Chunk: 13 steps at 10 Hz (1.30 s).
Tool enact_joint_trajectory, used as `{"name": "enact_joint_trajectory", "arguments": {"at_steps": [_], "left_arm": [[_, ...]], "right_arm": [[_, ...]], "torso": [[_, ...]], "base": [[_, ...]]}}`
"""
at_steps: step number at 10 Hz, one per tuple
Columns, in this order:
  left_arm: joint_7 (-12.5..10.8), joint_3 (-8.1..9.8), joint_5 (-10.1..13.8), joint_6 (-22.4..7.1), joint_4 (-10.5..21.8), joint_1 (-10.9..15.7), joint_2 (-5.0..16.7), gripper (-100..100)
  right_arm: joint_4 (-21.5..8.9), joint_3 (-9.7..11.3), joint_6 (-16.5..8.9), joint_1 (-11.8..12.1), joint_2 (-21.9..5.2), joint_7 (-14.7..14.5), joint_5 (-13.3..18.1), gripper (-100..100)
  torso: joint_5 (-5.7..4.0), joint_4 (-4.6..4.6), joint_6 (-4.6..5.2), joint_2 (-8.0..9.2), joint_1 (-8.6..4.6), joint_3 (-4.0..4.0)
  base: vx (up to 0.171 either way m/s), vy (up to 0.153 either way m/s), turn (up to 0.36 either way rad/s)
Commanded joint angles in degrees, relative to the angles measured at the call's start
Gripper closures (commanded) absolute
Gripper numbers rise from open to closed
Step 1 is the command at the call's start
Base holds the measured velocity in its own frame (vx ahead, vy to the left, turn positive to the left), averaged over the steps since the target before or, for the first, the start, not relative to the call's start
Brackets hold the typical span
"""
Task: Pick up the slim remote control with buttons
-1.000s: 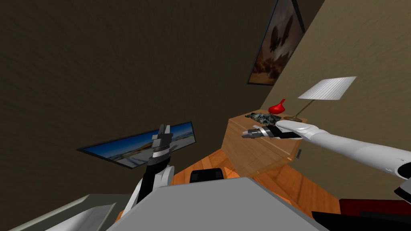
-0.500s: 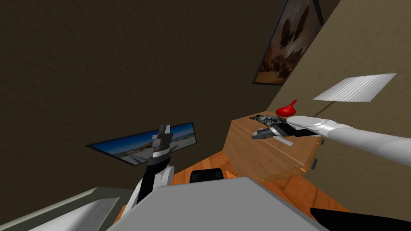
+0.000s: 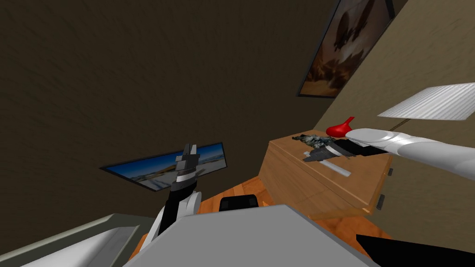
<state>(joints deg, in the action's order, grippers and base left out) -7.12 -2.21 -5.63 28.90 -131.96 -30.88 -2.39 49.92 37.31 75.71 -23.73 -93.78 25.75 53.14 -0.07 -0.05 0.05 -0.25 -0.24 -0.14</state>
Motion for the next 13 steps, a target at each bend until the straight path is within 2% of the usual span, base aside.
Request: {"name": "enact_joint_trajectory", "arguments": {"at_steps": [1,2,5,7,10,12,13], "left_arm": [[0.0,0.0,0.0,0.0,0.0,0.0,0.0,0],[0.0,0.0,0.0,0.0,0.0,0.0,0.0,0],[0.0,0.0,0.0,0.0,0.0,0.0,0.0,0],[0.0,0.0,0.0,0.0,0.0,0.0,0.0,0],[0.0,0.0,0.0,0.0,0.0,0.0,0.0,0],[0.0,0.0,0.0,0.0,0.0,0.0,0.0,0],[0.0,0.0,0.0,0.0,0.0,0.0,0.0,0]], "right_arm": [[2.86,0.37,-1.91,2.86,-2.86,0.43,-2.17,-100],[2.87,0.37,-1.91,3.94,-3.48,0.43,-2.17,-100],[-2.43,4.85,0.52,2.75,-5.93,2.41,3.25,-100],[-2.43,4.85,0.52,2.75,-5.93,2.41,3.25,-100],[-5.83,8.64,2.25,2.57,-6.43,3.79,7.21,-100],[-7.0,10.41,2.99,2.79,-6.06,4.33,8.82,-100],[-7.66,9.77,3.49,1.91,-5.66,3.82,9.13,-100]], "torso": [[0.0,0.0,0.0,0.0,0.0,0.0],[-0.01,0.0,0.03,0.04,0.02,0.01],[-0.02,0.0,0.01,0.04,-0.02,0.02],[-0.04,-0.01,0.01,0.01,-0.04,-0.01],[-0.01,0.01,0.02,0.09,0.06,0.05],[-0.04,-0.01,0.02,0.02,0.0,0.0],[-0.02,-0.01,0.02,0.03,0.05,0.01]], "base": [[0.072,-0.051,0.046],[0.024,-0.021,-0.012],[0.071,-0.06,0.094],[0.051,-0.043,0.008],[0.056,-0.042,0.06],[0.07,-0.046,0.042],[0.029,-0.018,0.008]]}}
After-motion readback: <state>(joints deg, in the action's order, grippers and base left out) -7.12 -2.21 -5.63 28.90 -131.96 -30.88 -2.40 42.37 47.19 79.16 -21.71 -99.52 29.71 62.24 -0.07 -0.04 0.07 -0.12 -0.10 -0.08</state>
